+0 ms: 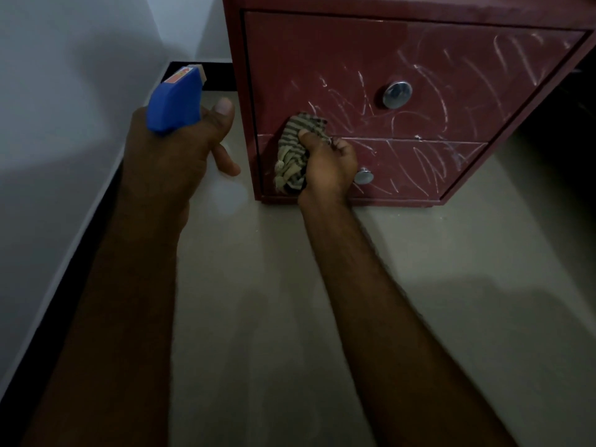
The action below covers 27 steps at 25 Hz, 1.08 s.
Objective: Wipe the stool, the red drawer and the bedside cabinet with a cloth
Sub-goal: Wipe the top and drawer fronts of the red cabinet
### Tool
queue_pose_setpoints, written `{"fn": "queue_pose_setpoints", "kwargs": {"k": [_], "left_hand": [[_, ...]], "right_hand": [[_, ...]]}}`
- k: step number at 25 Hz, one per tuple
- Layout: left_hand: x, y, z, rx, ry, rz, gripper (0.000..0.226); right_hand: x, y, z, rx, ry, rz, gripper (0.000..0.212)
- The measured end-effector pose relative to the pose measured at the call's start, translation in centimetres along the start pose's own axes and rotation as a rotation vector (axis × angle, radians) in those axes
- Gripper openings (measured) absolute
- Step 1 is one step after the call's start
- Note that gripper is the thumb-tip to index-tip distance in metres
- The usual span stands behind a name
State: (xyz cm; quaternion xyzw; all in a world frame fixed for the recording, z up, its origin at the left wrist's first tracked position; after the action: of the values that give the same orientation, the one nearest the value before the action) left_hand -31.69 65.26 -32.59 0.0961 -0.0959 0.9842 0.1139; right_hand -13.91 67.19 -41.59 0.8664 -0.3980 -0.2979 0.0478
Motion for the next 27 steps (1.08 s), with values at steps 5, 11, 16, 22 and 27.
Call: {"fn": "queue_pose_setpoints", "kwargs": {"k": [5,11,16,22,27], "left_hand": [[-0.5,-0.2,-0.3,-0.02,0.036,0.007,0.016],[-1.0,0.0,0.1,-0.024,0.01,0.003,0.019],[-1.3,0.2,0.6,0.008,0.0,-0.006,0.03],[-1.9,0.2,0.7,0.043,-0.018,-0.026,0.042],[-2.4,0.3,0.9,0.028,0.008,-0.046,0.047]], "right_hand": [[1.1,-0.2,0.2,-0.024,0.064,0.041,0.033],[1.7,-1.3,-0.3,0.034,0.092,0.026,0.04],[2.3,-1.5,-0.7,0.028,0.047,0.035,0.045],[2.8,-1.7,-0.9,0.027,0.066,0.053,0.042],[2.8,-2.0,-2.6,0.074,-0.02,-0.005,0.038]]}}
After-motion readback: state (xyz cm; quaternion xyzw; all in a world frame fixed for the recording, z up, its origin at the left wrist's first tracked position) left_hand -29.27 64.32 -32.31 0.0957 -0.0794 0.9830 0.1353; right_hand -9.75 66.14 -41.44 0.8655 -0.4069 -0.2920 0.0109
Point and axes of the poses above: each hand's wrist, its own y-axis away from the middle knuckle, its own x-axis out of the back of the hand, z = x × y, the point moved 1 cm from there along -y, towards the middle knuckle, and after that the axes turned 5 degrees about -z, right-handed, at the moved point
